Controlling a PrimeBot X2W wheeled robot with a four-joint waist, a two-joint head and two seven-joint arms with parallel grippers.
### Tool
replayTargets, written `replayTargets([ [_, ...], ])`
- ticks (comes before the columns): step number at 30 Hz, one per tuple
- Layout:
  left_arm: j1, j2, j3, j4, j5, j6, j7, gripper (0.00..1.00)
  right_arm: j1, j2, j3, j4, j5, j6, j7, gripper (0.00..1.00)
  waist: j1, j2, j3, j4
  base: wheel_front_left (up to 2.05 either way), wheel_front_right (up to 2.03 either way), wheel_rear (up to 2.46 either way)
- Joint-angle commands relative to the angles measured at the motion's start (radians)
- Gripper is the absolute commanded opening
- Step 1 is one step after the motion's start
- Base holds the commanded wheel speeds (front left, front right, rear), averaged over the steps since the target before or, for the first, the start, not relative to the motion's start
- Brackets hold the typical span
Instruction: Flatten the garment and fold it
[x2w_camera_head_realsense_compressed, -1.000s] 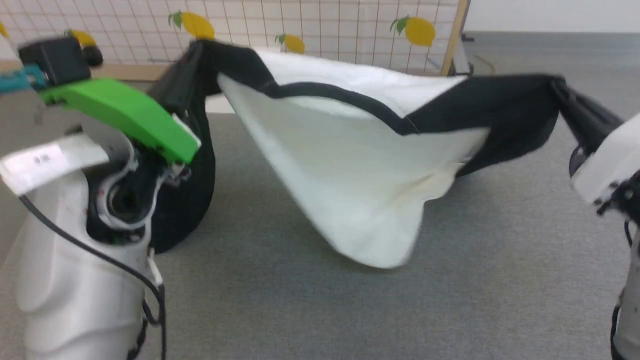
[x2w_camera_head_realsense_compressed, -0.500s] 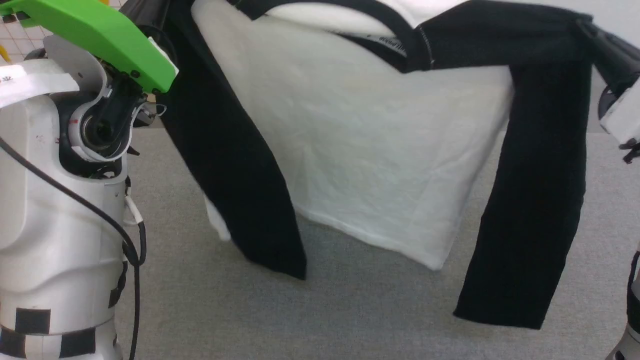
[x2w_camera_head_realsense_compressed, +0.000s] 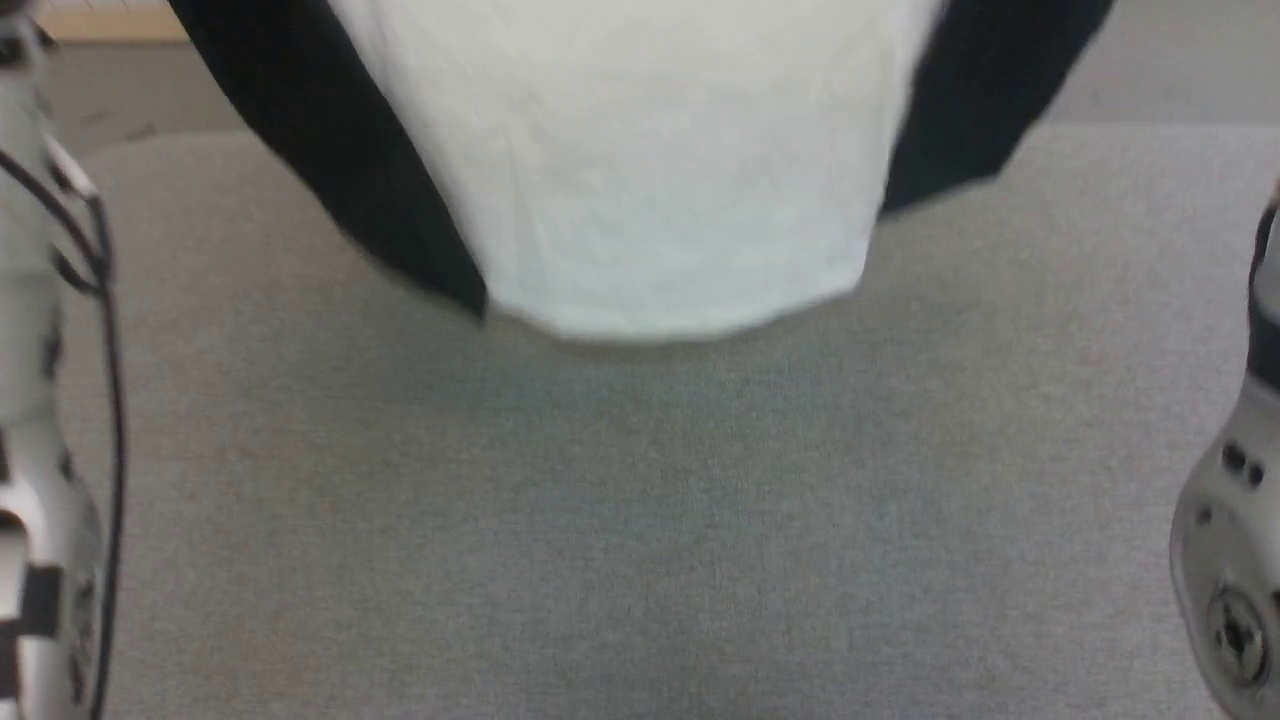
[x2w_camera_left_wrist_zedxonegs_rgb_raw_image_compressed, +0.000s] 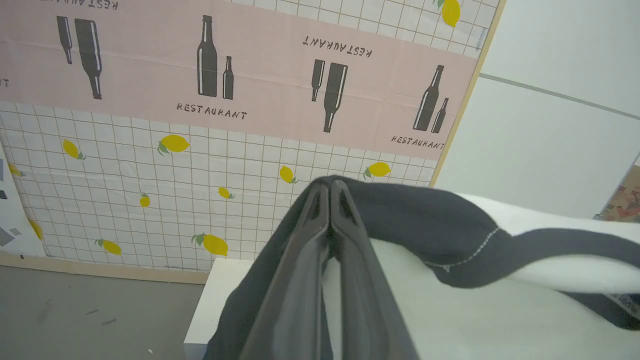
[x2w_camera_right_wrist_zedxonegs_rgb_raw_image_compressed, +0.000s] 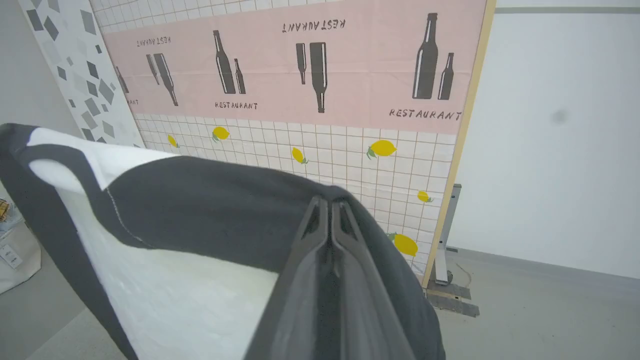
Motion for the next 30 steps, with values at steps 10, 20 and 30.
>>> replayTargets([
  [10, -0.341, 0.027, 0.001, 0.199, 0.085, -0.022, -0.185, 0.0, -0.41, 0.024, -0.062, 0.313, -0.187, -0.001, -0.295, 0.0, -0.0001, 0.0, 0.348, -0.056, 0.0, 0.0, 0.0],
  [20, -0.4, -0.006, -0.013, 0.344, 0.076, -0.089, -0.307, 0.0, -0.52, 0.025, -0.055, 0.528, -0.212, -0.001, -0.4, 0.0, -0.0001, 0.0, 0.43, -0.033, 0.0, 0.0, 0.0],
  [30, -0.205, -0.074, -0.069, 0.473, 0.03, -0.156, -0.366, 0.0, -0.281, 0.018, 0.04, 0.605, -0.147, -0.001, -0.464, 0.0, -0.0001, 0.0, 0.334, 0.01, 0.0, 0.0, 0.0],
])
